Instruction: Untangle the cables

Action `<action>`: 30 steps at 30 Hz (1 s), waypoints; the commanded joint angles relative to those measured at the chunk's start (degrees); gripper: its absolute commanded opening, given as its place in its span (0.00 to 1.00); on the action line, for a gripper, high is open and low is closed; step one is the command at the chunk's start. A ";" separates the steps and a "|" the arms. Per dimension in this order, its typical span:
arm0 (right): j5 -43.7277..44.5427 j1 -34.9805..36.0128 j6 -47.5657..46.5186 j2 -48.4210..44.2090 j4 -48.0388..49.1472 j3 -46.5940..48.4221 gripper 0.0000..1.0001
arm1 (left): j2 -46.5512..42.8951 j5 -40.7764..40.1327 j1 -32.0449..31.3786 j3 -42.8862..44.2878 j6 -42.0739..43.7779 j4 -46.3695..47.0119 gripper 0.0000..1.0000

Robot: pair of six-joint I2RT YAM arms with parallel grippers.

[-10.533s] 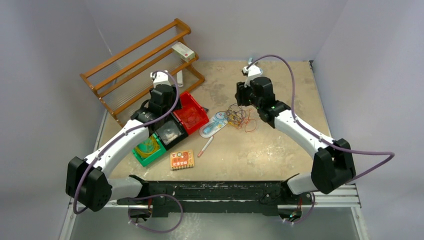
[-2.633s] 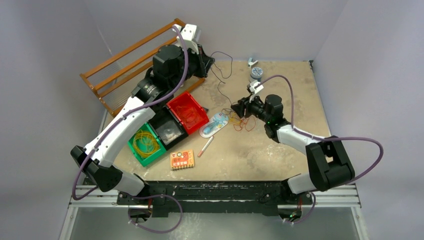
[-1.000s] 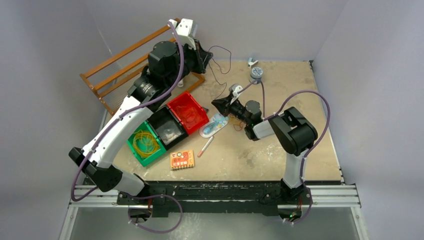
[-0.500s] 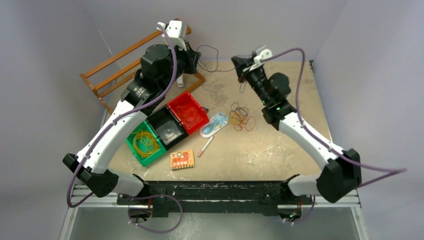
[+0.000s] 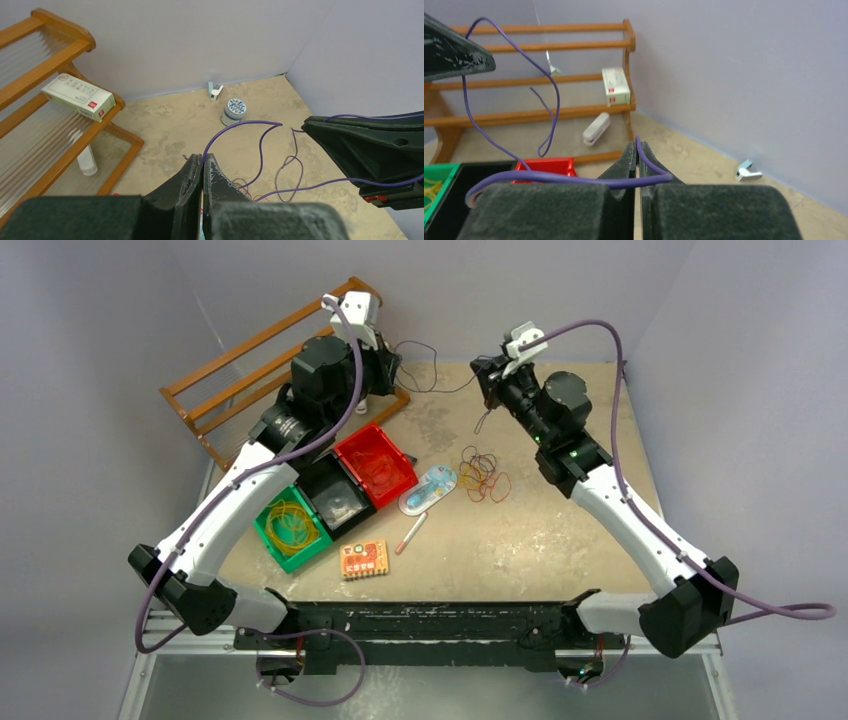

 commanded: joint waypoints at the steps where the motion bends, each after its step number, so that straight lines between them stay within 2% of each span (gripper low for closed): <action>1: -4.11 0.17 1.17 1.10 -2.83 2.66 0.00 | -2.06 -1.76 0.28 -2.15 0.38 -0.02 0.00; 4: -11.06 0.28 3.44 3.00 -2.61 2.52 0.00 | -3.44 -4.28 0.49 -5.59 -0.31 -0.88 0.00; 11: -20.26 1.14 9.64 8.18 2.25 3.00 0.00 | -9.34 -12.04 4.28 -15.47 -3.96 -5.16 0.00; 18: -23.14 7.53 11.37 17.49 3.56 10.32 0.00 | -14.22 -17.63 6.53 -21.33 -5.95 -10.14 0.00; 24: -23.47 13.01 13.78 25.77 5.65 17.68 0.00 | -18.59 -27.78 8.49 -24.10 -8.51 -16.24 0.00; 30: -27.53 16.43 16.72 34.02 6.54 26.13 0.00 | -23.56 -39.75 9.55 -26.36 -11.54 -21.52 0.00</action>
